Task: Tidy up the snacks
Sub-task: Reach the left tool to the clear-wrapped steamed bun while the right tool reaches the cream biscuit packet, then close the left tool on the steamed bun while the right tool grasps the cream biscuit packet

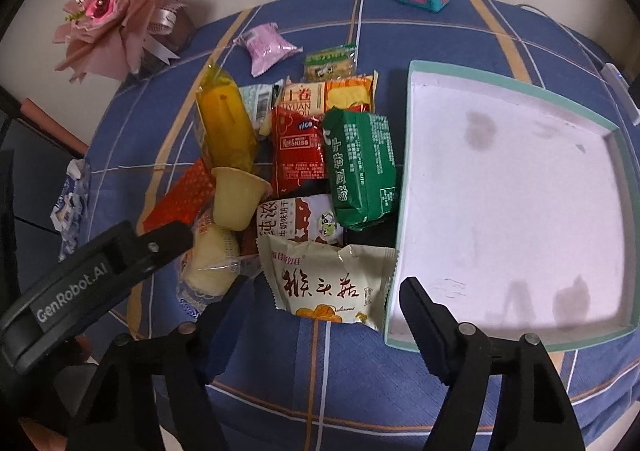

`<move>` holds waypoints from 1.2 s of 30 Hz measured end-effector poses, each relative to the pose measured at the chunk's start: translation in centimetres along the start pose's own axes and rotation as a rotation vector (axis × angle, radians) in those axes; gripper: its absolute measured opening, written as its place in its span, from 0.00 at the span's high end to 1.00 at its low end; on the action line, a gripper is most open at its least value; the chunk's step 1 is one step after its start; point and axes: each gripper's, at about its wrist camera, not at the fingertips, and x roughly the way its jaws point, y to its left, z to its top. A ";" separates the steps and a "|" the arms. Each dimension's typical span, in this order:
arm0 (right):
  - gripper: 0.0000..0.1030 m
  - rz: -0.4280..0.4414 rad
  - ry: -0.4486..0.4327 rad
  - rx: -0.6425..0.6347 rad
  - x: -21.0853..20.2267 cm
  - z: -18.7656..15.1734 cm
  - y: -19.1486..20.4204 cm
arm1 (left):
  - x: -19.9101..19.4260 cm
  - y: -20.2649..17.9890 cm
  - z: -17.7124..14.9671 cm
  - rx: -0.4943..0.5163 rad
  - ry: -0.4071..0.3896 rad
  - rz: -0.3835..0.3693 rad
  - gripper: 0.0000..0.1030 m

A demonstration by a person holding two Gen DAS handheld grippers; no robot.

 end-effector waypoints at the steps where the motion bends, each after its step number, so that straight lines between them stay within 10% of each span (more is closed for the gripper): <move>1: 0.25 0.000 0.006 0.001 0.2 0.1 0.0 | 0.4 -0.2 0.0 0.004 0.014 0.013 0.00; 21: 0.25 -0.036 0.077 0.025 4.5 0.9 -0.1 | 5.0 0.2 0.0 -0.063 0.134 -0.011 0.43; 36: 0.26 -0.001 0.018 0.022 0.4 2.8 -1.6 | 4.4 3.9 -0.4 -0.106 0.138 -0.052 0.45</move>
